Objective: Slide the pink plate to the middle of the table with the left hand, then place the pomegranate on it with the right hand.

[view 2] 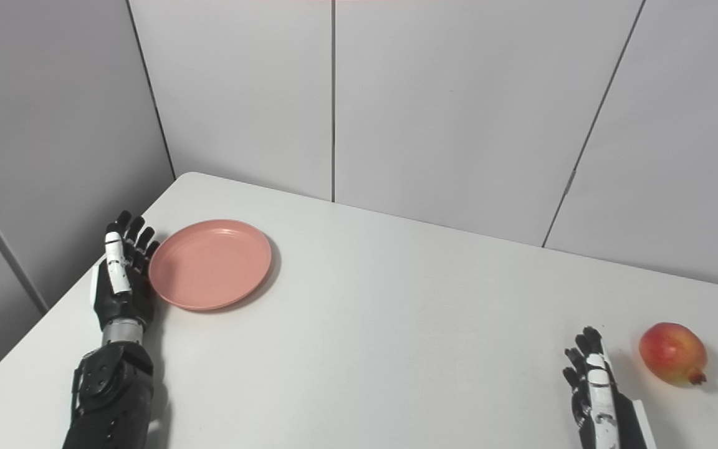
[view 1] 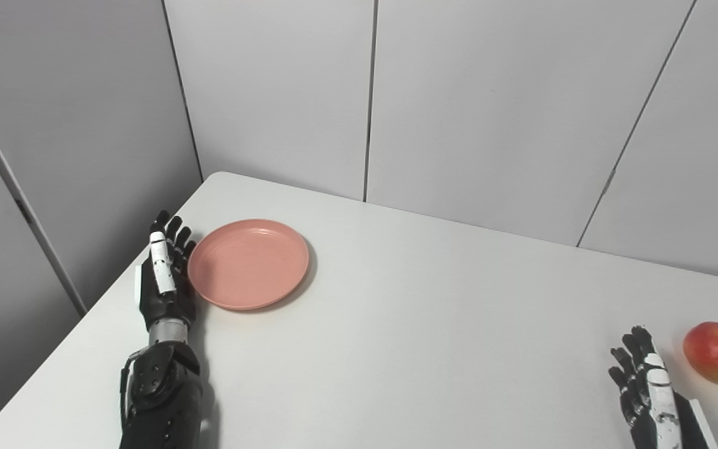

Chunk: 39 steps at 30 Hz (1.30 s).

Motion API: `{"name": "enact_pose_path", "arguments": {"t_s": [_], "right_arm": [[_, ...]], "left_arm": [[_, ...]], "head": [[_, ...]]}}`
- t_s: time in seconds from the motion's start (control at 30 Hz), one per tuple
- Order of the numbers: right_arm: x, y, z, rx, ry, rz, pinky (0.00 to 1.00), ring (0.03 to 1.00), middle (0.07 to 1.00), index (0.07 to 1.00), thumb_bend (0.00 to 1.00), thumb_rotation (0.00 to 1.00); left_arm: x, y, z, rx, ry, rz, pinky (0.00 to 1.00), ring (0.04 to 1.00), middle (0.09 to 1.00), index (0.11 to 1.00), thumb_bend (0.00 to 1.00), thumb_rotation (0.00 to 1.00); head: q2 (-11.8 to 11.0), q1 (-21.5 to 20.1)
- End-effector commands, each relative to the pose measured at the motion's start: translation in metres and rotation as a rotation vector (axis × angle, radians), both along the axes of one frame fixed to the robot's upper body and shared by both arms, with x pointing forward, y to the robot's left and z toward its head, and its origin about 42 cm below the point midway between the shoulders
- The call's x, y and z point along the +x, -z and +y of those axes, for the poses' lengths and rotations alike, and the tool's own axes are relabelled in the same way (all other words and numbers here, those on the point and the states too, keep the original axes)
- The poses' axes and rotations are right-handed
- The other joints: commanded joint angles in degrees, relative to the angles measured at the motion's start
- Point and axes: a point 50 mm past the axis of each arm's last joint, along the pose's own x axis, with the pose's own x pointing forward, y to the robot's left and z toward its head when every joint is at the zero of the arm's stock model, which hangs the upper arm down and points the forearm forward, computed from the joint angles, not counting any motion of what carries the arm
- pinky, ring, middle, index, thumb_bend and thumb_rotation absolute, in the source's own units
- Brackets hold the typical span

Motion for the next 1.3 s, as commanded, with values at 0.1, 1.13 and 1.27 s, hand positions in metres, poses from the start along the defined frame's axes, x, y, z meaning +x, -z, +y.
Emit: {"name": "enact_pose_path", "arguments": {"t_s": [0.1,1.13,1.27], "right_arm": [[0.004,-0.018,0.000,-0.002,-0.004,-0.083,1.00,0.996,0.998,0.991,0.17,1.00],[0.004,-0.015,0.006,0.000,-0.012,-0.073,1.00,0.984,0.987,0.980,0.18,1.00],[0.004,-0.014,0.007,-0.009,-0.011,-0.071,1.00,0.980,0.985,0.977,0.19,1.00]], "left_arm": [[0.017,-0.008,-0.009,0.018,0.068,0.012,0.93,0.932,0.934,0.904,0.39,1.00],[0.036,0.001,-0.051,-0.008,0.239,0.080,0.95,0.930,0.930,0.901,0.40,1.00],[0.036,0.000,-0.058,0.001,0.267,0.080,0.95,0.926,0.933,0.913,0.43,1.00]], "head": [[0.14,-0.13],[0.98,-2.12],[1.09,-2.46]]}}
